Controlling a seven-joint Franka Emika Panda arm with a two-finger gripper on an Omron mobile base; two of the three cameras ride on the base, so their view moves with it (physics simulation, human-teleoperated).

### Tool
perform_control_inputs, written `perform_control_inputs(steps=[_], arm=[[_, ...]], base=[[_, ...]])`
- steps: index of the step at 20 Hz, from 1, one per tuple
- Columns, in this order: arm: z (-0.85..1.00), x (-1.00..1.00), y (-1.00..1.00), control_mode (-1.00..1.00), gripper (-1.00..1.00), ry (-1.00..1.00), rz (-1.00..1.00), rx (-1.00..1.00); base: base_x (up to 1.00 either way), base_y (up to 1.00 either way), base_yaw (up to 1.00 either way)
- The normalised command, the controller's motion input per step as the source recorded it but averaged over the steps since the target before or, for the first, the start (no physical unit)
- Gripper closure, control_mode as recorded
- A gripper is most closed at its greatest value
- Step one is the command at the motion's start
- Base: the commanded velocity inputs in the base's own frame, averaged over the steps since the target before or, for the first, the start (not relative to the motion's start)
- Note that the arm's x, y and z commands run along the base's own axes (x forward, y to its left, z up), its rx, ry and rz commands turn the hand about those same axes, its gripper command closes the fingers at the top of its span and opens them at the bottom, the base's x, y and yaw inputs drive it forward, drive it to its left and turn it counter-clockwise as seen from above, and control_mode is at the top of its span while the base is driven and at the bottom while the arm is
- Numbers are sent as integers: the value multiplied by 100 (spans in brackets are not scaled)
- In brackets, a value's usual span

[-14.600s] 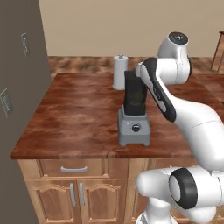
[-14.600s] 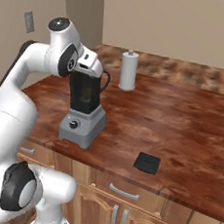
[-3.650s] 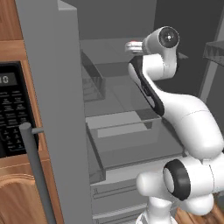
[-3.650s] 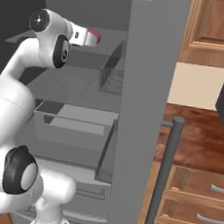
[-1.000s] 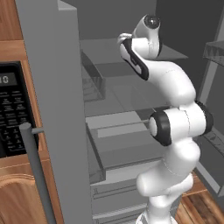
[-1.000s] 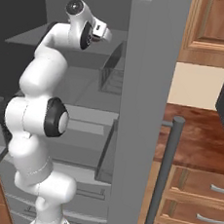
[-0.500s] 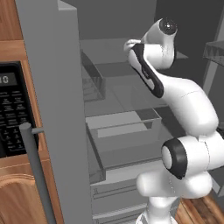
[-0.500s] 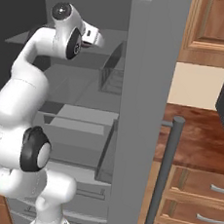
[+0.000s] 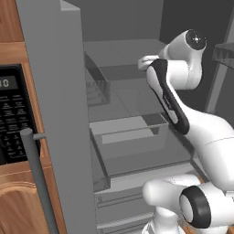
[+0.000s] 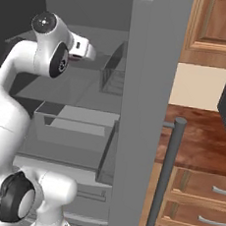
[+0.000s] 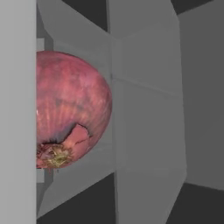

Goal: Grab the lemon and onion from the fridge, place them in the blender, close the lid, and turn on the blender to create a marinade.

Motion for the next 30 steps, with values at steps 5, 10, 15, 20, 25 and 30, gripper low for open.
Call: perform_control_inputs(steps=[5, 10, 15, 20, 25, 30], arm=[[-60, -93, 0, -100, 100, 14, 0, -13], [-54, -53, 0, -100, 100, 12, 4, -4], [-47, -24, 0, -100, 100, 2, 11, 0], [-27, -11, 2, 100, 100, 0, 7, 0], [0, 0, 0, 100, 100, 0, 0, 0], [0, 0, 0, 100, 100, 0, 0, 0]], base=[[0, 0, 0], [0, 0, 0], [0, 0, 0], [-15, 10, 2], [-91, 21, 0], [-100, 5, -3]])
